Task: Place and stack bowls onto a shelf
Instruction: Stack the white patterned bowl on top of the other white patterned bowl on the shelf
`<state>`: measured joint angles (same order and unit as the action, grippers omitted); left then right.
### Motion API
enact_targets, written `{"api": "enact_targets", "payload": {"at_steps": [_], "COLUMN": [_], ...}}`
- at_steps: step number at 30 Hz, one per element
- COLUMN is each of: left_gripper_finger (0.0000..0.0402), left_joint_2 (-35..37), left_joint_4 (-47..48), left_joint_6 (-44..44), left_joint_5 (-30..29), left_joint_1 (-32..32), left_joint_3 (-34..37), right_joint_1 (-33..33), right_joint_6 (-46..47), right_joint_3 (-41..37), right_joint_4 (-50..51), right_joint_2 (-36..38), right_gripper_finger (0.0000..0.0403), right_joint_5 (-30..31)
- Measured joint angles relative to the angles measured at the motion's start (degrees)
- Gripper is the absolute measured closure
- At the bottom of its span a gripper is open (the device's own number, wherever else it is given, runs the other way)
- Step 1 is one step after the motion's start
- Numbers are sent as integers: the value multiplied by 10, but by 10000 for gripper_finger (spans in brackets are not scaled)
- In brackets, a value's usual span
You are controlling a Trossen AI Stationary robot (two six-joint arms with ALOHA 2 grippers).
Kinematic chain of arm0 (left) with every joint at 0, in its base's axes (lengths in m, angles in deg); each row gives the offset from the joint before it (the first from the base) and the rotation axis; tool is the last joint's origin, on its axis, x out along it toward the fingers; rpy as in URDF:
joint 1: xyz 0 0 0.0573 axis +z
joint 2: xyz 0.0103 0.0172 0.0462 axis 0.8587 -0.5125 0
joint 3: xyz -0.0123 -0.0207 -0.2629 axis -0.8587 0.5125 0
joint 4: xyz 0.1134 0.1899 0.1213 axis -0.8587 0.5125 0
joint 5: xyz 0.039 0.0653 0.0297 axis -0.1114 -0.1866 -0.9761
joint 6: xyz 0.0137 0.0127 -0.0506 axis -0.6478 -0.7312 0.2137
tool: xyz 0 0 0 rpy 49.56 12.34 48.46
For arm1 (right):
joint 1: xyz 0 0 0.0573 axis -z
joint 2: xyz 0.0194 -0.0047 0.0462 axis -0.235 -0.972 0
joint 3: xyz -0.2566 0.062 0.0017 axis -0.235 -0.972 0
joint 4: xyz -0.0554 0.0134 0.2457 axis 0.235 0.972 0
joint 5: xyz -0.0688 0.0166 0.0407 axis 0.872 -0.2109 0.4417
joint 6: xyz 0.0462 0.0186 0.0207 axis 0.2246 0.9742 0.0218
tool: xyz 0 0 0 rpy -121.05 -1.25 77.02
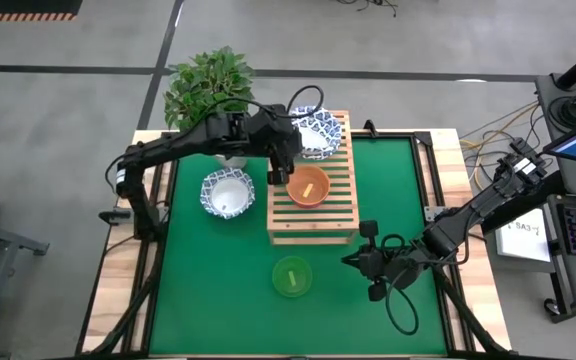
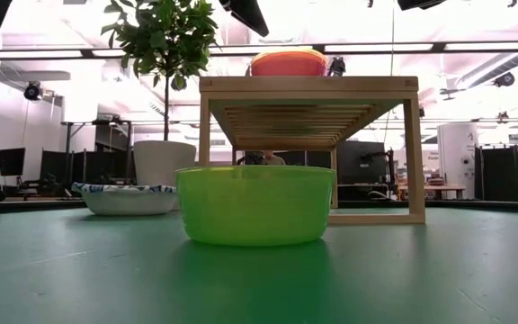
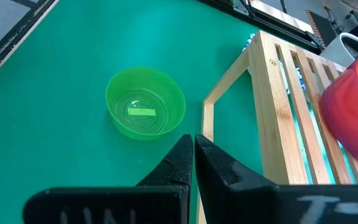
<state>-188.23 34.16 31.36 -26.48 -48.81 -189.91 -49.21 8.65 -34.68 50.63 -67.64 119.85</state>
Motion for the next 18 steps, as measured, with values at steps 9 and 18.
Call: {"api": "enact_targets", "payload": {"at_steps": [9, 18], "left_gripper_finger": [389, 392], "left_joint_2": [-3, -4], "left_joint_4": [-58, -72], "left_joint_6": [-3, 21], "left_joint_5": [-43, -45], "left_joint_1": [20, 24], "left_joint_3": [70, 96], "right_joint_1": [0, 0], "right_joint_6": [-9, -11], "right_joint_3": [0, 0], "right_joint_4": [0, 0], "right_joint_2": [0, 0], "right_gripper_finger": [394, 394], "right_joint_5": [0, 1]}}
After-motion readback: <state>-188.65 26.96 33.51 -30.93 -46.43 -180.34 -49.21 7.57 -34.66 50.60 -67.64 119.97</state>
